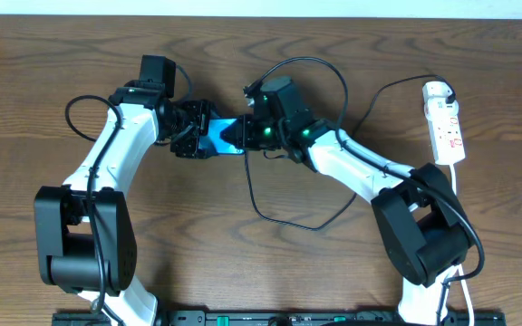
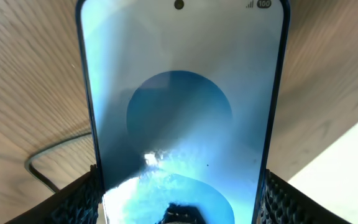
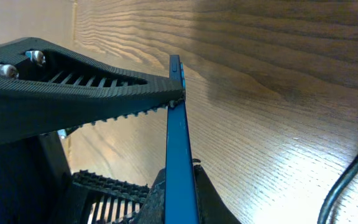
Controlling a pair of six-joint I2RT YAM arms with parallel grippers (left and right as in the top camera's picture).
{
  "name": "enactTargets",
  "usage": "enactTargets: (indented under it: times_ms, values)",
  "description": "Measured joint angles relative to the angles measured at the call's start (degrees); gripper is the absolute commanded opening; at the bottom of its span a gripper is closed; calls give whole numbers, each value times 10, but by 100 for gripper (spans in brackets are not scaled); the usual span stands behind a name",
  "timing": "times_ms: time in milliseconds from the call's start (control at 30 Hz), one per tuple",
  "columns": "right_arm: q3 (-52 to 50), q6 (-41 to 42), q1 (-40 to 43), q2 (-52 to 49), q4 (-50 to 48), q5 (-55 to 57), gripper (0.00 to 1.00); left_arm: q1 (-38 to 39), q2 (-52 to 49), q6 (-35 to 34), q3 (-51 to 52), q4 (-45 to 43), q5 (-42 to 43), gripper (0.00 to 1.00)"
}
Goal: Plug charger to phone and switch on socket
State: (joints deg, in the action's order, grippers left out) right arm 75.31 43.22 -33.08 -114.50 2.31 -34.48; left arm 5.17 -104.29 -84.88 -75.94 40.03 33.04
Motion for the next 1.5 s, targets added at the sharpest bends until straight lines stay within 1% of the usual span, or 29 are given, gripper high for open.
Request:
enactTargets:
  times_ms: [33,67,200,267,367,433,533,633,833,933,1100,1167,1367,1500]
  values:
    - [0,0,4,0,0,-9,1,0,0,-1,-1,0,3,58]
    - [0,1,8,-1,0,-16,1,1,0,-2,-2,-1,5,63]
    - [0,16,25,-2,0,-42,1,2,0,-4,-3,-8,23,64]
    - [0,27,41,-2,-4,-34,1,-1,0,-1,-4,-4,28,64]
    - [0,41,72,-2,-7,-26,1,-10,0,24,-4,-28,42,65]
    - [0,55,90,-2,-8,-21,1,-17,0,45,-4,-48,54,67]
    - [0,78,104,-2,-19,-19,1,-27,0,80,-4,-78,78,67]
    - [0,109,107,-1,-49,-21,1,-35,0,118,-4,-115,103,67]
    - [0,186,107,6,-129,-28,1,-39,0,179,-4,-165,132,67]
    - [0,224,107,10,-162,-27,1,-39,0,201,-4,-210,149,67]
    - [-1,302,107,11,-216,-14,1,-39,1,222,-4,-304,187,67]
    - [-1,336,107,11,-231,-11,1,-39,1,224,-4,-325,195,67]
    - [-1,449,107,12,-236,-10,1,-39,1,228,-4,-330,196,67]
    - [-1,519,106,12,-236,-8,1,-39,1,217,-4,-331,190,67]
